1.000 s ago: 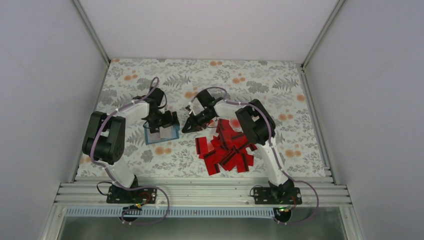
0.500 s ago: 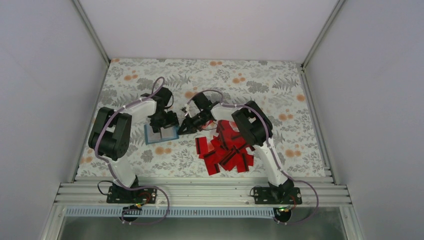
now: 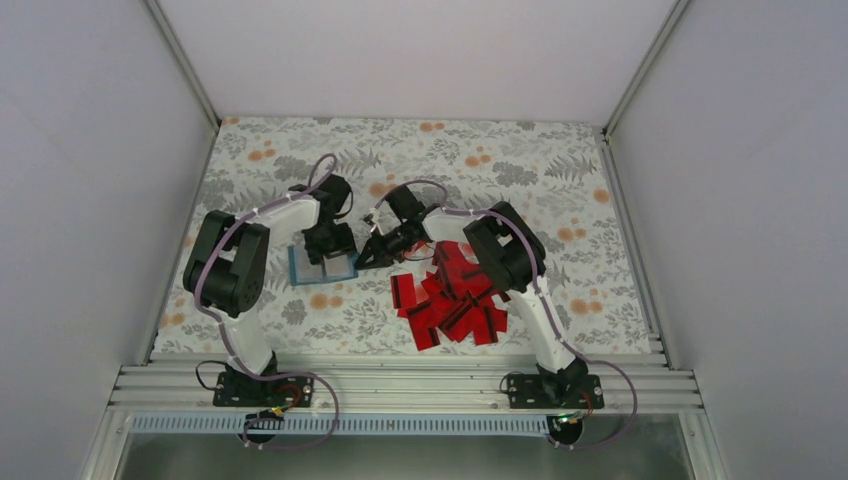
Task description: Put the credit cards into the card holder
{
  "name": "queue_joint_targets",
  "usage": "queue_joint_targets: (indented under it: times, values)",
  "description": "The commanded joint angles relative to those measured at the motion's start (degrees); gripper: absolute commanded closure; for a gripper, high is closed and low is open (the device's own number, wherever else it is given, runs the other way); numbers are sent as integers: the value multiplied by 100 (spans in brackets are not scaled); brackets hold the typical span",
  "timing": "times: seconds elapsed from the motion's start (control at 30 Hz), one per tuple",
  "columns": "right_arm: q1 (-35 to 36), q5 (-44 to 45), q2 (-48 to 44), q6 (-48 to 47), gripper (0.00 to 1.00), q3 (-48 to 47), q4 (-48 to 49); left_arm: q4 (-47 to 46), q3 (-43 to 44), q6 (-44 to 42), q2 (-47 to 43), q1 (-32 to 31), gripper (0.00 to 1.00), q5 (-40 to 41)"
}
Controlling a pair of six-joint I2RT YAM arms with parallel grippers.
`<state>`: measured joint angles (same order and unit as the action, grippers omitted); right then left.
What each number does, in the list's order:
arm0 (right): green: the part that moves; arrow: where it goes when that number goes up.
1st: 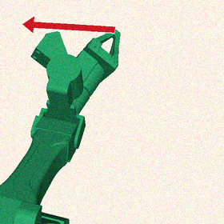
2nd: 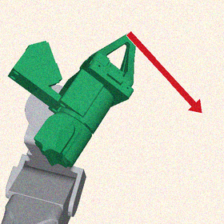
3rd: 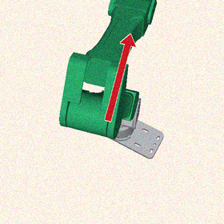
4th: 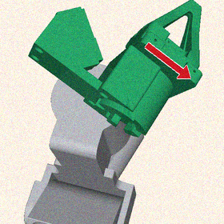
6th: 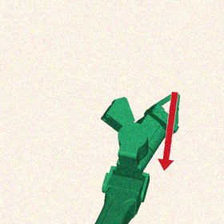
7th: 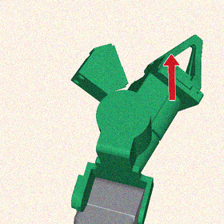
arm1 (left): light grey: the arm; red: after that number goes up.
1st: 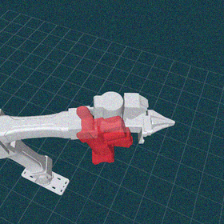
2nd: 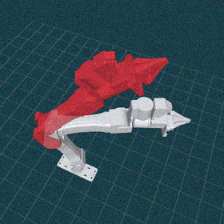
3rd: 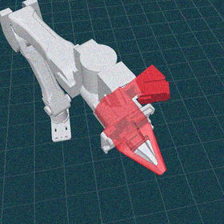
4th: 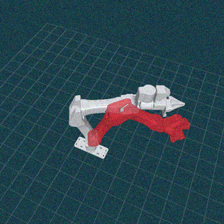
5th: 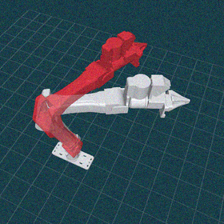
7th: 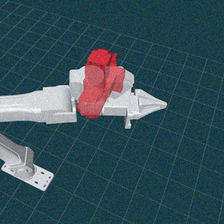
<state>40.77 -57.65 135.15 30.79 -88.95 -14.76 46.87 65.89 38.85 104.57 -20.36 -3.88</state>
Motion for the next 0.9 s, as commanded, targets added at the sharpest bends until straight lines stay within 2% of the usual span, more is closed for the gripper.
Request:
queue_joint_targets:
  times: [0.0, 0.07, 0.17, 0.23, 0.37, 0.67, 0.87]
  values:
    - [66, 175, -18, -158, 93, 23, -107, -129, -34, -272, 141, -206, 36, -362]
    - [62, 222, -36, -250, 93, -4, -275, -167, -39, -424, -19, -222, 34, -337]
    - [47, 282, -63, -390, 93, -73, -536, -174, -71, -677, -238, -223, 26, -293]
    - [37, 324, -88, -467, 93, -111, -681, -130, -69, -779, -354, -223, 16, -217]
    - [-6, 377, -130, -591, 93, -178, -906, 10, -13, -890, -555, -222, 6, -76]
    - [-82, 424, -118, -842, 93, -430, -1367, 207, -63, -1026, -1166, -214, 2, 67]
    - [-135, 419, -129, -948, 93, -431, -1503, 169, -290, -1126, -1363, -194, 8, 169]
